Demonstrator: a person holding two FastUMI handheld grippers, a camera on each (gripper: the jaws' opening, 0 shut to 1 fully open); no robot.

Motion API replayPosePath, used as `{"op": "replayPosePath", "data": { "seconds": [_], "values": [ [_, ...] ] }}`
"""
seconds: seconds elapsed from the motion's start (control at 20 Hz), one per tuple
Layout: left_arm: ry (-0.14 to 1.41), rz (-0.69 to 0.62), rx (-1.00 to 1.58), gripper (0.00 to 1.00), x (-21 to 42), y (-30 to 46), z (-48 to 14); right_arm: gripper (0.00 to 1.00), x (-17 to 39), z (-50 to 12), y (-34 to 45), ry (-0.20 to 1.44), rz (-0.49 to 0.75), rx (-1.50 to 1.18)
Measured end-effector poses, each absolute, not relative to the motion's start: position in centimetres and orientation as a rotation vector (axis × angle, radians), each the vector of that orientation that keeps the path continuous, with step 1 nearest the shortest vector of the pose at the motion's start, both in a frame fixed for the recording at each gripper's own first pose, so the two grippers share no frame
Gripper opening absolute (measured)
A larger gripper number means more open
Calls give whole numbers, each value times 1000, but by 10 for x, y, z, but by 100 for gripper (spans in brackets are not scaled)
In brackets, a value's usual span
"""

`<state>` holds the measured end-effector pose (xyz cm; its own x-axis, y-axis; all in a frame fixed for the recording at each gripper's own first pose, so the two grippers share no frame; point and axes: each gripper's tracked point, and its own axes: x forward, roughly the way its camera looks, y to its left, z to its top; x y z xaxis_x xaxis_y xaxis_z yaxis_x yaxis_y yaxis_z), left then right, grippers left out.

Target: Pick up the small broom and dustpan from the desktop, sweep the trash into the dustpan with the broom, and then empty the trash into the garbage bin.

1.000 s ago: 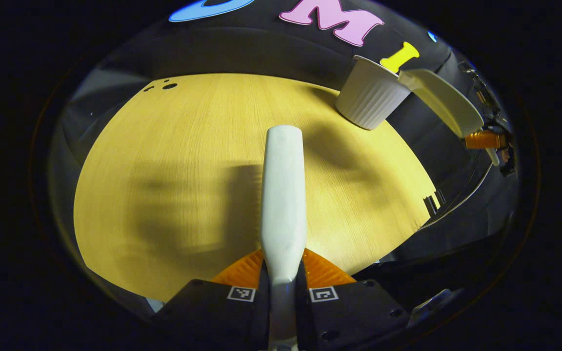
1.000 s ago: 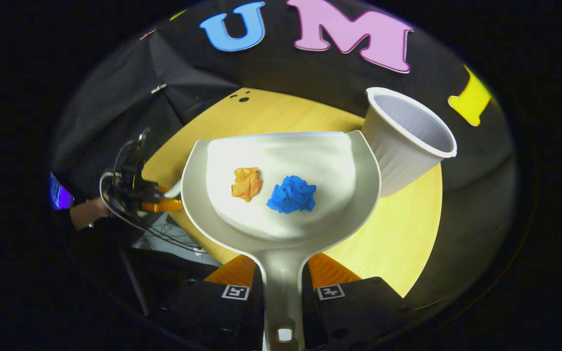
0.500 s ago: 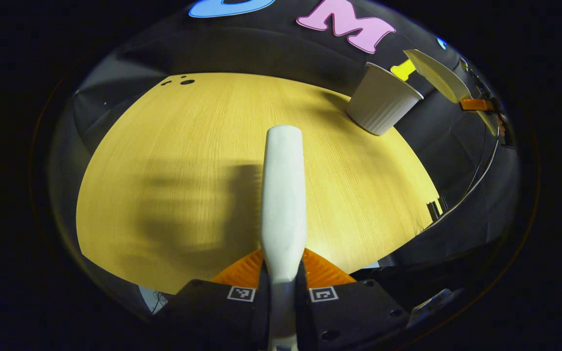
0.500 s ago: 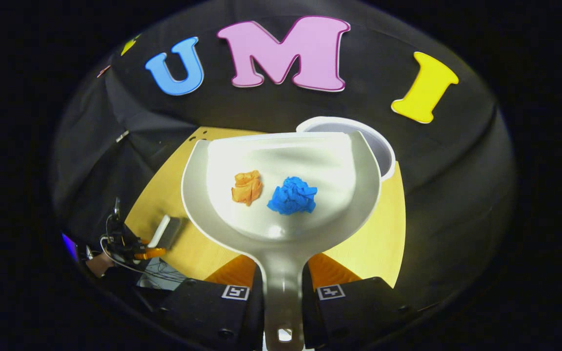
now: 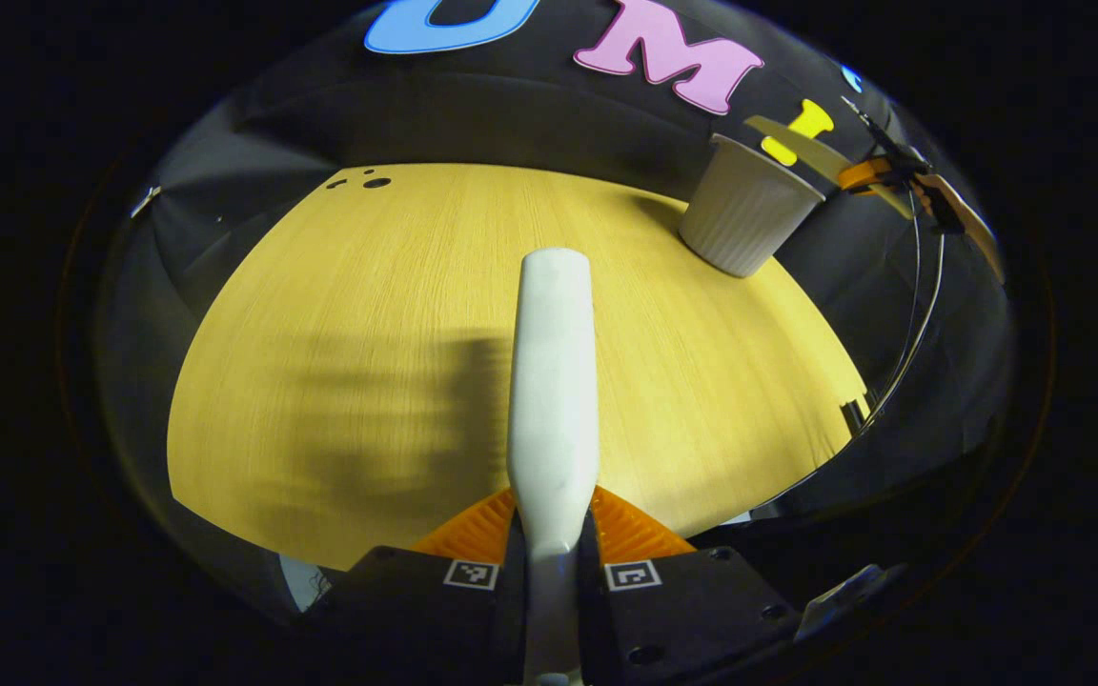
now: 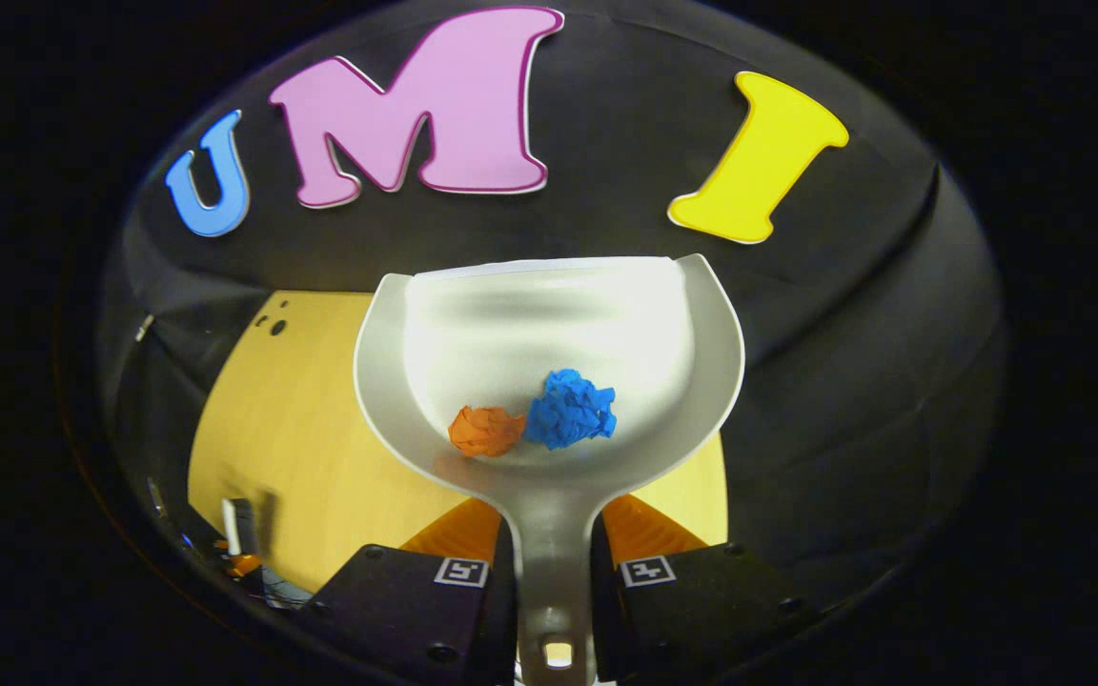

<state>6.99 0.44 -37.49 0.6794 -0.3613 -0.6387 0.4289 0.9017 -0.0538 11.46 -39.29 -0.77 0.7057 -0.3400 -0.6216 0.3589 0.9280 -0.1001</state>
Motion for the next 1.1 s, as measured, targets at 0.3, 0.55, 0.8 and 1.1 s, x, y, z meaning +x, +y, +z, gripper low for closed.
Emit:
{"op": "replayPosePath", "data": {
  "seconds": [0.3,0.55,0.8,1.1],
  "values": [
    [650,-406,-36,26,82,1,-363,35,146,-17,-421,716,-471,-150],
    [632,-373,-41,27,86,8,-355,35,146,-17,-426,745,-482,-404],
    [617,-355,-43,26,87,15,-345,39,155,-20,-435,756,-515,-522],
    [632,-332,-79,24,88,19,-337,35,170,1,-438,715,-489,-975]
  ]
}}
